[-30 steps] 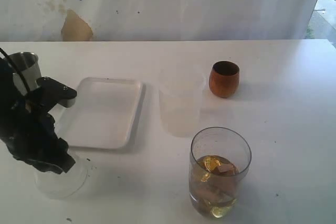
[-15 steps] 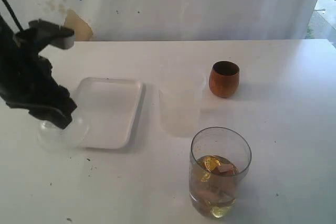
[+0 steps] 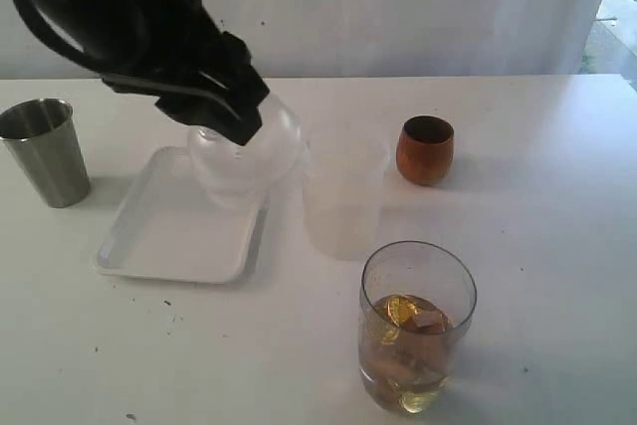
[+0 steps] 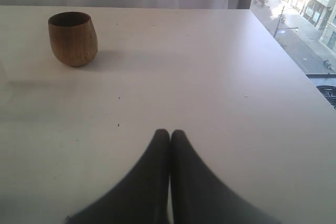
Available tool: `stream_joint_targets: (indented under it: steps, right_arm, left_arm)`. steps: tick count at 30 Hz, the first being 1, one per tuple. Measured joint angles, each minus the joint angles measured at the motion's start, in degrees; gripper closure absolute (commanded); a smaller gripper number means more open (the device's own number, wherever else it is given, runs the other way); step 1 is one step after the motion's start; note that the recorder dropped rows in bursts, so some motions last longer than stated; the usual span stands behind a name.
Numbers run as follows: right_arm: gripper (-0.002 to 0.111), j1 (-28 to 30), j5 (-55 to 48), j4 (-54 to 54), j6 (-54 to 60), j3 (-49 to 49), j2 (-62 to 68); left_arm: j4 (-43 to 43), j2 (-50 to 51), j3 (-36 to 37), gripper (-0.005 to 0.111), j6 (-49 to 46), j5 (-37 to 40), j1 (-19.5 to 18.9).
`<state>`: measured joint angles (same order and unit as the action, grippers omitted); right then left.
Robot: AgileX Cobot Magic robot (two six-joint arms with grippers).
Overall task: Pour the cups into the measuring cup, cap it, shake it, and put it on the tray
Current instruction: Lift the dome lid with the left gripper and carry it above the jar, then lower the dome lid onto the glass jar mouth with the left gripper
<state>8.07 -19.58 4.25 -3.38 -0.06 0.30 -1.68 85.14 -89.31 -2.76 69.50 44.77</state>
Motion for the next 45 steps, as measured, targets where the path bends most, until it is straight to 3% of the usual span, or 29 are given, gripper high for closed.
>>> stream_joint_targets:
  steps: [7,13,22,31,45]
  right_arm:
    - [0.108,0.0,0.0,0.0,0.0,0.0,0.0]
    - [0.108,0.0,0.0,0.0,0.0,0.0,0.0]
    - [0.108,0.0,0.0,0.0,0.0,0.0,0.0]
    - [0.108,0.0,0.0,0.0,0.0,0.0,0.0]
    - [0.108,0.0,0.0,0.0,0.0,0.0,0.0]
  left_arm:
    - [0.4,4.9,-0.6,0.107,1.4,0.4,8.3]
    - [0.4,8.6,-2.4,0.107,1.5,0.7,12.0]
    - [-2.8,10.6,-10.8,0.107,1.5,0.6,12.4]
    - [-1.4,17.2,-13.0,0.107,1.2,0.7,16.2]
    - [0.9,17.4,-15.0,0.107,1.3,0.7,16.3]
